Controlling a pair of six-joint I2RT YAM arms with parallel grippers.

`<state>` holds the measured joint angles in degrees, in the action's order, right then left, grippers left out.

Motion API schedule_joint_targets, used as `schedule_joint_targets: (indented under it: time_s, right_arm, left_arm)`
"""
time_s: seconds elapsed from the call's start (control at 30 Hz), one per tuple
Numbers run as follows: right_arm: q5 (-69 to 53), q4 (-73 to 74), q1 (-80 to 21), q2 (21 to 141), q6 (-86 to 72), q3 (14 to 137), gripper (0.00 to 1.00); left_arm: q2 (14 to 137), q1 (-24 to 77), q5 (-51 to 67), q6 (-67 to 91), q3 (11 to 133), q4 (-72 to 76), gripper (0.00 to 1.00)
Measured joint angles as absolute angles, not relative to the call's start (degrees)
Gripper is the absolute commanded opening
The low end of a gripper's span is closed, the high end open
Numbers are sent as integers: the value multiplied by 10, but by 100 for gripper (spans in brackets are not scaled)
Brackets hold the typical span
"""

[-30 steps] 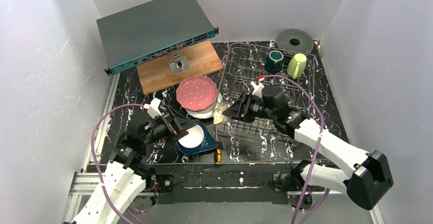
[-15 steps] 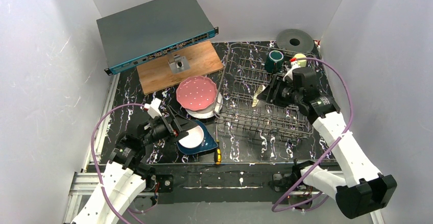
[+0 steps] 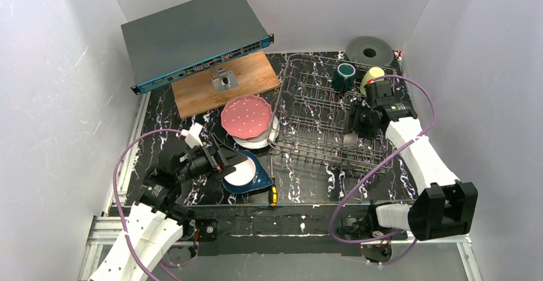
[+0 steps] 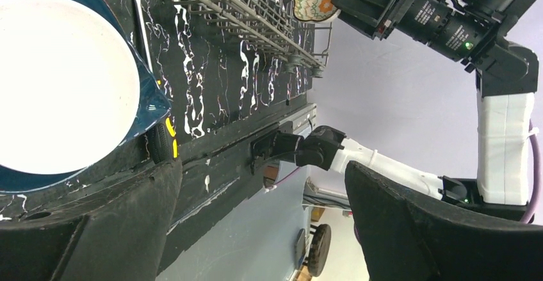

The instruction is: Load the mixed dishes into the dish rack

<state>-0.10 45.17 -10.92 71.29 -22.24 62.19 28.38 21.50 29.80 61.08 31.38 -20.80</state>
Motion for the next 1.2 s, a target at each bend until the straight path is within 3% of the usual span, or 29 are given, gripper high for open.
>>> schedule_joint_targets:
  time_s: [0.73,1.2]
  right_arm:
    - [187,592,-109,756,-207,648,1]
    - [251,623,-114,850,-213,670,1]
  left_arm:
    - [307,215,325,539,327,-241,98]
    - [308,215,323,479,393,-303,98]
